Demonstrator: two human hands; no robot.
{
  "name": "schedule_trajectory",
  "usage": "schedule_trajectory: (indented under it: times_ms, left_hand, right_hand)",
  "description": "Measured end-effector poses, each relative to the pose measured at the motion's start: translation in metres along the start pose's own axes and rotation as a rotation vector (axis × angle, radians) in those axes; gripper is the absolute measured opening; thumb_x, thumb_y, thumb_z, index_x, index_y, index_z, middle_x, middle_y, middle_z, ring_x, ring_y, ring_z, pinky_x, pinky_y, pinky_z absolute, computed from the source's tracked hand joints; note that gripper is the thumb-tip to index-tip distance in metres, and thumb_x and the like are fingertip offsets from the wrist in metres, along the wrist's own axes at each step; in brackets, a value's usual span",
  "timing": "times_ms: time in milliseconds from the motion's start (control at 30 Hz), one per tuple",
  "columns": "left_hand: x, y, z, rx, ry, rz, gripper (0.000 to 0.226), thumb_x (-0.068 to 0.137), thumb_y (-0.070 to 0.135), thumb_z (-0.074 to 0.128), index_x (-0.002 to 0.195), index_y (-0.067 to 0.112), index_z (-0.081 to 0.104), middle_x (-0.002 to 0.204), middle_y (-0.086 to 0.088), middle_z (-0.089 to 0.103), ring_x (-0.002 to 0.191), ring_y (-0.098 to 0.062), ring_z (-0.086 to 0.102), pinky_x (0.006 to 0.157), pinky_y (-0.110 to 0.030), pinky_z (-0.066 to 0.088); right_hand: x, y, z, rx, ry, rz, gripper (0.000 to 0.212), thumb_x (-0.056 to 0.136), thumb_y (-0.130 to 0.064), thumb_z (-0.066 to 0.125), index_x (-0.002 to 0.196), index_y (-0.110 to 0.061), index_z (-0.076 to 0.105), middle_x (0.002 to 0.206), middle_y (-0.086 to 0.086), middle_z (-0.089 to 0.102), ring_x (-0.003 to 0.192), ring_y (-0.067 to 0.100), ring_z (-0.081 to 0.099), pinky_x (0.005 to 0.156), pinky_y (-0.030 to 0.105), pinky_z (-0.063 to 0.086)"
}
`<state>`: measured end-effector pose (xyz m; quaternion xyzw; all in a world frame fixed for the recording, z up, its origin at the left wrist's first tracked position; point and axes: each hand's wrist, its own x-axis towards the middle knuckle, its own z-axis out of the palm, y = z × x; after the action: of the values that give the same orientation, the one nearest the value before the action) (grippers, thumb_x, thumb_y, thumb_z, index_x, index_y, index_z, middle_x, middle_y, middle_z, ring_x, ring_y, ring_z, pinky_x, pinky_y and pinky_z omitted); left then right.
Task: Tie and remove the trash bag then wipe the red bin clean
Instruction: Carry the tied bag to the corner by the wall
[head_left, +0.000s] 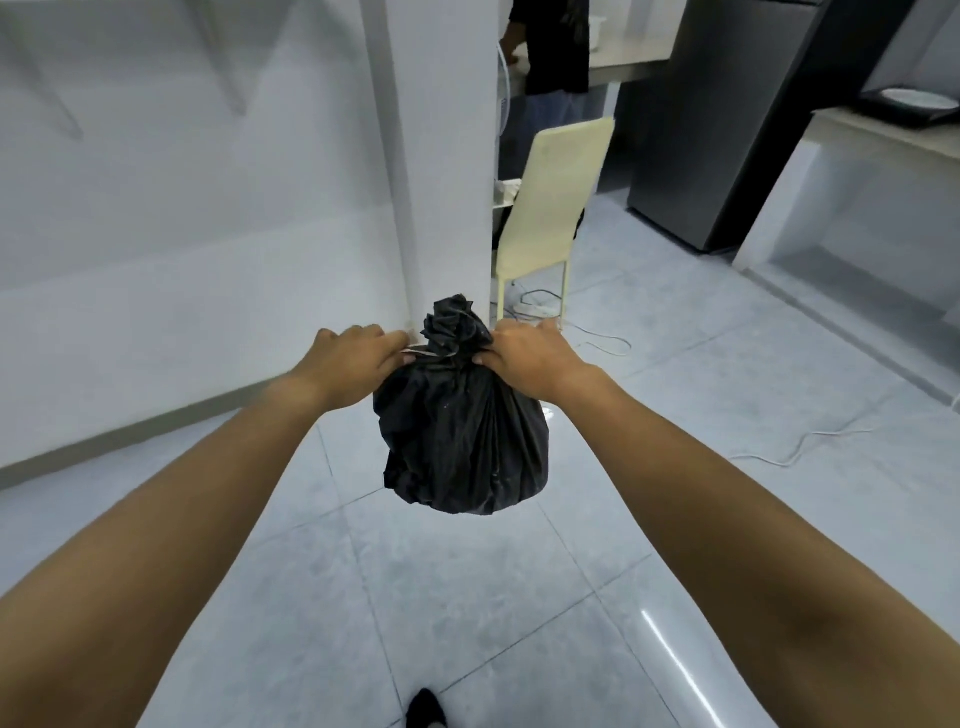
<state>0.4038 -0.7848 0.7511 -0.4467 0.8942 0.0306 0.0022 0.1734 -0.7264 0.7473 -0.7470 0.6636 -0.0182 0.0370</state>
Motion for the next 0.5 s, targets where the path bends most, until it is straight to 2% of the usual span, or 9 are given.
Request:
schedule_trajectory:
  times_ms: [267, 400, 500]
  left_hand:
    - [0.067, -0.092, 0.009, 0.004, -0.065, 0.002, 0.036, 0.103, 0.046, 0.026, 0.108, 0.021, 0.051, 0.095, 0.0, 0.051, 0.102, -0.026, 0.054, 0.085, -0.042, 0.037]
    - [0.102, -0.129, 0.015, 0.002, -0.057, -0.069, 0.036, 0.102, 0.047, 0.025, 0.105, 0.022, 0.051, 0.091, 0.002, 0.046, 0.1, -0.027, 0.055, 0.084, -0.041, 0.038]
    - [0.137, -0.162, 0.02, -0.004, -0.038, -0.094, 0.032, 0.102, 0.048, 0.025, 0.097, 0.025, 0.048, 0.088, 0.003, 0.047, 0.096, -0.026, 0.054, 0.078, -0.039, 0.034]
  right_hand:
    - [0.11, -0.023, 0.015, 0.061, -0.061, 0.008, 0.036, 0.103, -0.038, 0.034, 0.115, -0.017, 0.061, 0.113, 0.01, 0.057, 0.104, 0.03, 0.057, 0.091, 0.045, 0.034]
    - [0.171, -0.023, 0.016, 0.119, -0.086, 0.001, 0.035, 0.103, -0.034, 0.036, 0.106, -0.009, 0.061, 0.11, 0.014, 0.061, 0.104, 0.034, 0.057, 0.078, 0.037, 0.032]
    - [0.224, -0.021, 0.019, 0.137, -0.103, -0.024, 0.032, 0.103, -0.033, 0.037, 0.095, -0.011, 0.059, 0.107, 0.015, 0.063, 0.102, 0.034, 0.059, 0.075, 0.033, 0.031]
